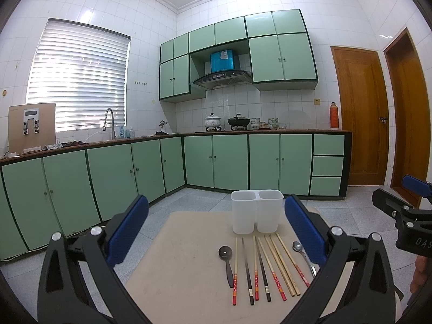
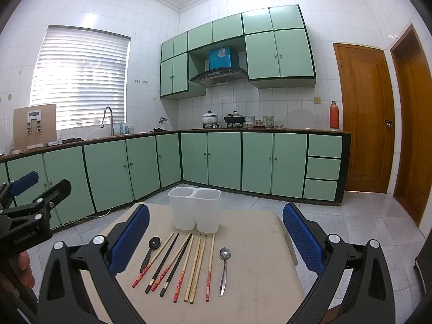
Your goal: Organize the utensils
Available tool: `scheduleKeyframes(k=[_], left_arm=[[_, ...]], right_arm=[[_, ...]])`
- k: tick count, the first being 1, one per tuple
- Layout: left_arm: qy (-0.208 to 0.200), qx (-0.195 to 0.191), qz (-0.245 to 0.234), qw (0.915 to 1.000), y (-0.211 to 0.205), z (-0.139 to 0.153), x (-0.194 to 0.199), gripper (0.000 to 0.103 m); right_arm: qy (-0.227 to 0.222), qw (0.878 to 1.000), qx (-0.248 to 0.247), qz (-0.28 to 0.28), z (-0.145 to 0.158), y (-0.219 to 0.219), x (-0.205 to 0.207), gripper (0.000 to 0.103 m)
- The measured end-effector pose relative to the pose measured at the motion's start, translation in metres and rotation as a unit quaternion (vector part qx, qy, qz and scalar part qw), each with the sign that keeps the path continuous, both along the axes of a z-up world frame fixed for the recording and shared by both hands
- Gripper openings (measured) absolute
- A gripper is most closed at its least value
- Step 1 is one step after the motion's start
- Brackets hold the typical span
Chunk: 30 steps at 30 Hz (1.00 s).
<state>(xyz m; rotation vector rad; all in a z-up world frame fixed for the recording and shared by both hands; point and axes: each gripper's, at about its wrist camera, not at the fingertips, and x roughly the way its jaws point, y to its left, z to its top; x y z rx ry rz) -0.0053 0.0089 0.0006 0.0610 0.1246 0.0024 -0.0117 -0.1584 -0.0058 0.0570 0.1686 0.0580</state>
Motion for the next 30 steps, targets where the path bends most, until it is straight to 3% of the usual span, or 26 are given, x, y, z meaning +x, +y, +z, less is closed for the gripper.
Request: scheduleKeyframes(k=[9,17,24,30], left_arm=[[0.002,0.001,0.0,1.0,0.001,0.0,0.001,0.098],[0.022,0.003,0.005,0.9997,0.021,-0.018,0.022,0.098],[0.08,0.012,0.018,0.9965,0.025,-0.043,0.063,0.098],[0.154,0.019,0.027,0.9875,0.033,-0.071,0.112,0.098]], right_arm=[[0.003,1.0,-0.001,-0.001,-0.004,-0.002,-0.001,0.097],[0.027,1.0,-0.008,-0.006,-0.022,-0.002,0.022,0.097],[0.087,0.996,-0.013,-0.019,-0.042,-0.008,0.057,0.097],[0.158,0.987,-0.01,-0.011,-0.064,-0.015,0.101,0.095]])
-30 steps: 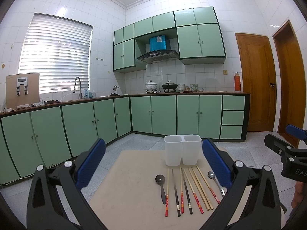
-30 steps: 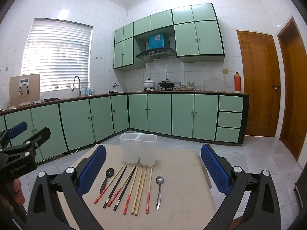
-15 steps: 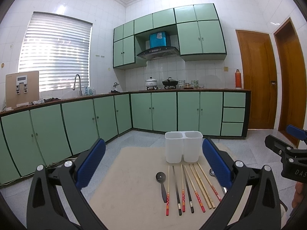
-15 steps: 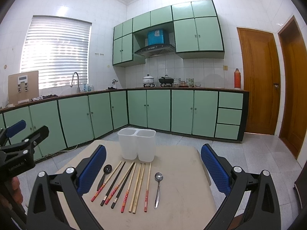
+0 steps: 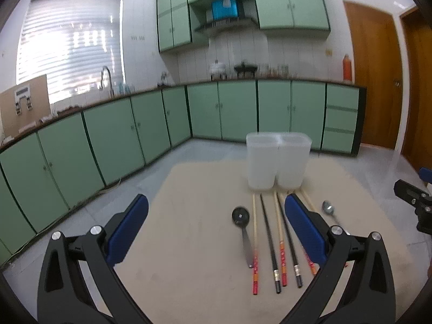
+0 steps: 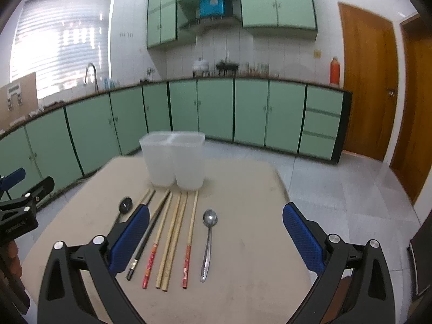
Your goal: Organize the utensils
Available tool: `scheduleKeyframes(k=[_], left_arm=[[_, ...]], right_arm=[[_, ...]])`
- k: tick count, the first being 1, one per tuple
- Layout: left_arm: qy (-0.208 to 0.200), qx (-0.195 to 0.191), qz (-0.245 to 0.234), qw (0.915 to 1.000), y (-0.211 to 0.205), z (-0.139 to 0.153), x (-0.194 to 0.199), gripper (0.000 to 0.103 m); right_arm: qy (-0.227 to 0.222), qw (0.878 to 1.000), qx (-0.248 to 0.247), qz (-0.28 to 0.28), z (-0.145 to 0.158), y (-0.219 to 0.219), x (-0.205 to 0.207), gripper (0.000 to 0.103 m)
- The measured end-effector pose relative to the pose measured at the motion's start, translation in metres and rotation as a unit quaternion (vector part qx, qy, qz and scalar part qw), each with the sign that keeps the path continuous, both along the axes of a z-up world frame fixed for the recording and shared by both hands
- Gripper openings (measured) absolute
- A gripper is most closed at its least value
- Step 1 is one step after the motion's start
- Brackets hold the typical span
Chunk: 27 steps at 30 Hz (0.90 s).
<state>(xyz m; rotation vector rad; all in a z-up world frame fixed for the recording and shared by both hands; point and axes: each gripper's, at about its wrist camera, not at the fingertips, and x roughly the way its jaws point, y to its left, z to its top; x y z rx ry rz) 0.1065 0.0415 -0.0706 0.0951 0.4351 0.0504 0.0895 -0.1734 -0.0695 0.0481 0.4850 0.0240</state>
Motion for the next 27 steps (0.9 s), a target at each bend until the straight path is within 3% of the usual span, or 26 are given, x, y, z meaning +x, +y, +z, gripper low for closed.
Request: scheduleKeyframes(k=[8,15,20,24,27], left_arm=[[0.103,-0.01,0.012,0.9946,0.005,-0.027,0.075,0.098],[0.163,0.008,0.007,0.9866,-0.005,-0.044,0.127,0.098],[0.197,0.007,0.002,0.9804,-0.014,-0.057,0.155,0.095],[0.221,0.007,0.0,0.9752,-0.017,-0.069,0.17,0.082],[0.245,-0.005,-0.001,0.9696,-0.014,-0.078,0.178,0.08]], right_arm=[[0.102,0.994,0.005,0.031,-0.029,-0.003,0.071,0.077],[0.188,0.98,0.0,0.06,-0.05,-0.002,0.127,0.051],[0.222,0.972,0.028,0.065,-0.068,-0.001,0.153,0.045],[0.239,0.968,0.023,0.067,-0.077,0.001,0.164,0.041],[0.247,0.966,0.024,0.067,-0.082,0.002,0.171,0.041]])
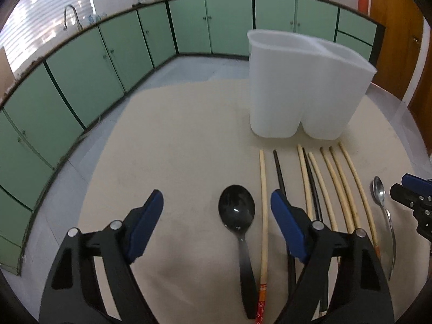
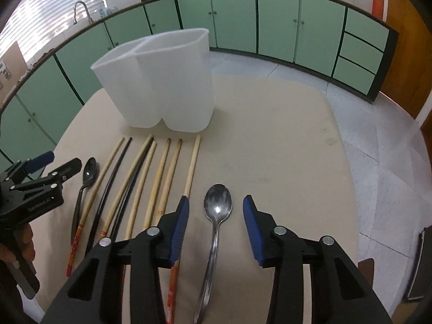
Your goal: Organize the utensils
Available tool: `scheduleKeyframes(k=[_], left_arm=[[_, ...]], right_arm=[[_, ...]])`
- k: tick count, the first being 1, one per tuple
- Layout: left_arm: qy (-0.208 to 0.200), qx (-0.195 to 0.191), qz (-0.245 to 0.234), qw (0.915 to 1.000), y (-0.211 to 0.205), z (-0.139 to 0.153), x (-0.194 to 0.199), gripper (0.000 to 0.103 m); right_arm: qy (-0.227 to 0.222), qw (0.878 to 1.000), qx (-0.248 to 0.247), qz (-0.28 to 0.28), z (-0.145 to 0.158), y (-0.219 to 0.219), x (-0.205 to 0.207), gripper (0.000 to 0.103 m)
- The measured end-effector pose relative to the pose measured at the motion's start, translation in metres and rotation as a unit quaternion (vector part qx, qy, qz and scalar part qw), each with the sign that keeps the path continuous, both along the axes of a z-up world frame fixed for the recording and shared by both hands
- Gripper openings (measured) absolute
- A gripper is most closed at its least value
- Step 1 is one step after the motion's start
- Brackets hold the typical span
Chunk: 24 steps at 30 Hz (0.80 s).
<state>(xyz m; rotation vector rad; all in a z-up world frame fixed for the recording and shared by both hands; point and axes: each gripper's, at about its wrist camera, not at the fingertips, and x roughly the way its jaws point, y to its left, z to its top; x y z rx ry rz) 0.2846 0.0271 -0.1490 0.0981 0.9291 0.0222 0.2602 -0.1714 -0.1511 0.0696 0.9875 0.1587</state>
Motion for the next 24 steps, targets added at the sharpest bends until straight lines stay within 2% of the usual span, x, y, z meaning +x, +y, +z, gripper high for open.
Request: scheduleKeyframes(k=[5,15,20,24], left_arm=[[0.008,0.006,0.003,0.9999,0.0,-0.006,0.006,0.08],[0.024,0.001,0.003,0.9997,-0.004,-0.017,0.016,0.08],[0.036,-0.003,-0.003,0.9993,-0.006,-0.022,0.021,0.073],[0.043,-0.013,-0.007,0.999,-0.005,-0.023,0.027,0.073]], right_arm=[[0.013,1.0,0.002,0.005,-0.005,0.001,0.007,0.04],[0.036,0.999,0.003,-0.002,-0.021,0.004,0.021,0.032],[0.044,0.999,0.006,-0.007,-0.027,0.004,0.025,0.032],[0.041,0.999,0.006,-0.01,-0.025,0.003,0.026,0.032]])
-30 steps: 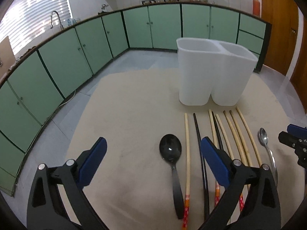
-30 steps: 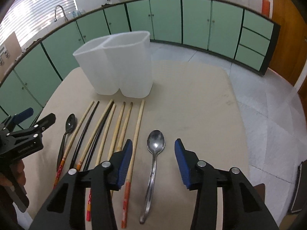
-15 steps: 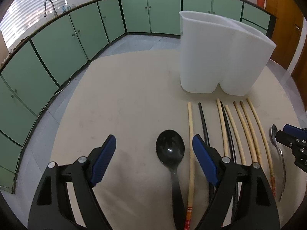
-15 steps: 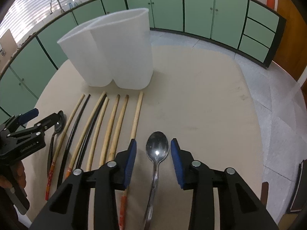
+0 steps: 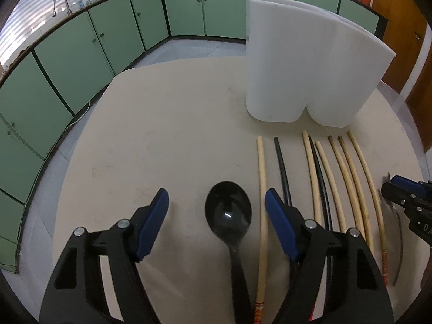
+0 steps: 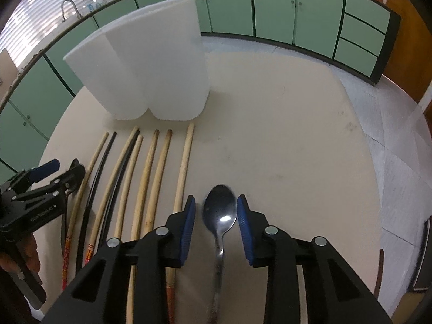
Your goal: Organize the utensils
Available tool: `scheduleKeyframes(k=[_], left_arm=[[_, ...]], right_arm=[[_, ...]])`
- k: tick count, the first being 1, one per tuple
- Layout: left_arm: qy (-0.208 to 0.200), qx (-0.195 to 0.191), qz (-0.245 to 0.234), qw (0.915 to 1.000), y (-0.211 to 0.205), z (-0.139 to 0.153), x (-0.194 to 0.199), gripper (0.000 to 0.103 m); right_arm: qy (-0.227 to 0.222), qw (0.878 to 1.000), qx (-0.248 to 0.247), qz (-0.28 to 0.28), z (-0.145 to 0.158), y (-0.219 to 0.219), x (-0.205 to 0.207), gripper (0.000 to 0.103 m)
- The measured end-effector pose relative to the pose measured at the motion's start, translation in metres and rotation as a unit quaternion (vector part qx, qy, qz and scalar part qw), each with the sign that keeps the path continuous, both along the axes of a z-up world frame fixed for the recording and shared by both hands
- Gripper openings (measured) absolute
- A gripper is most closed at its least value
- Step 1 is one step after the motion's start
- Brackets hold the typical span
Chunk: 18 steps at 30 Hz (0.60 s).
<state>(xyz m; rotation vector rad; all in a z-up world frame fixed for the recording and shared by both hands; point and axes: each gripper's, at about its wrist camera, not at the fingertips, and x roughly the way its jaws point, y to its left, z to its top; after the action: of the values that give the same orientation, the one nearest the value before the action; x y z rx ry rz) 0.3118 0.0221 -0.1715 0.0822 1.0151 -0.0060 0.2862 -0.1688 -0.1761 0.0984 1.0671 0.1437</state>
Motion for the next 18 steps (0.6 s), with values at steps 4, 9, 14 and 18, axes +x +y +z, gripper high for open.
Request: scheduleKeyframes(k=[4,9,14,18], left_arm=[[-0.005,-0.005,0.001,1.0,0.007,0.001,-0.001,0.079],[-0.005,-0.016,0.001,0.9999,0.011,-0.002,-0.009,0.082],[0.001,-0.014,-0.001,0.9999,0.011,-0.006,-0.002,0.083],[0.007,-0.017,0.001,0.9998,0.016,-0.01,0.001,0.083]], right_arm=[[0.002,1.0,-0.004,0.002,-0.001,-0.001,0.001,0.032],[0.005,1.0,-0.002,0.002,-0.003,-0.001,0.001,0.032],[0.007,1.0,-0.003,0.003,-0.005,-0.005,0.003,0.031],[0.006,1.0,0.0,0.005,-0.005,-0.005,0.002,0.03]])
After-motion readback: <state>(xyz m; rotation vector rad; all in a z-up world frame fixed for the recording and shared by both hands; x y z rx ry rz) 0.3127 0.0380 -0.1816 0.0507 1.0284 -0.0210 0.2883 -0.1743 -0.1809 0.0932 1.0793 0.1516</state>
